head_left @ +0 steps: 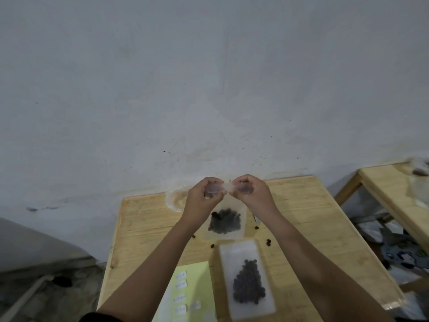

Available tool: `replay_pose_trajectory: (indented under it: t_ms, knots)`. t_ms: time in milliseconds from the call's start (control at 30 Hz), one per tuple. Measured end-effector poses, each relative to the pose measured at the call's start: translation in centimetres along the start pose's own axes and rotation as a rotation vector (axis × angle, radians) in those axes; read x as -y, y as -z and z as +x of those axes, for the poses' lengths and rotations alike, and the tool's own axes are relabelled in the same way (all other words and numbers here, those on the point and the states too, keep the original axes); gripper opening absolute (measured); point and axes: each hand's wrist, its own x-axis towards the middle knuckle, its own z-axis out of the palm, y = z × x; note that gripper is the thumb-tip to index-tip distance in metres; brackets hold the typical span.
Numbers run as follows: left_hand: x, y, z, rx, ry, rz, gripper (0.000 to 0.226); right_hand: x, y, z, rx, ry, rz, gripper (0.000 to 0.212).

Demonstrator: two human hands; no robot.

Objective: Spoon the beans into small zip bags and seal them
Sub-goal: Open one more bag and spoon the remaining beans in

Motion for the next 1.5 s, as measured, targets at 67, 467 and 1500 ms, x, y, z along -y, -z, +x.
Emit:
replay_pose_trajectory:
  t_ms: [67,467,1500]
  knots:
    - [0.2,0.3,0.1,-0.001,0.022,0.002,0.017,-0.4,0.6,0.1,0.049,-0.021,0.006,0.016]
    - [0.8,0.8,-0.1,0.016,0.086,-0.01,0.024,-1.4,1.0,-0.5,0.052,-0.017,0.068,0.013]
    - [-0.5,3.0,-1.1,-0.024,-0.003,0.009,0.033,1.1,-2.5,-0.9,-0.024,0.04,0.038,0.017]
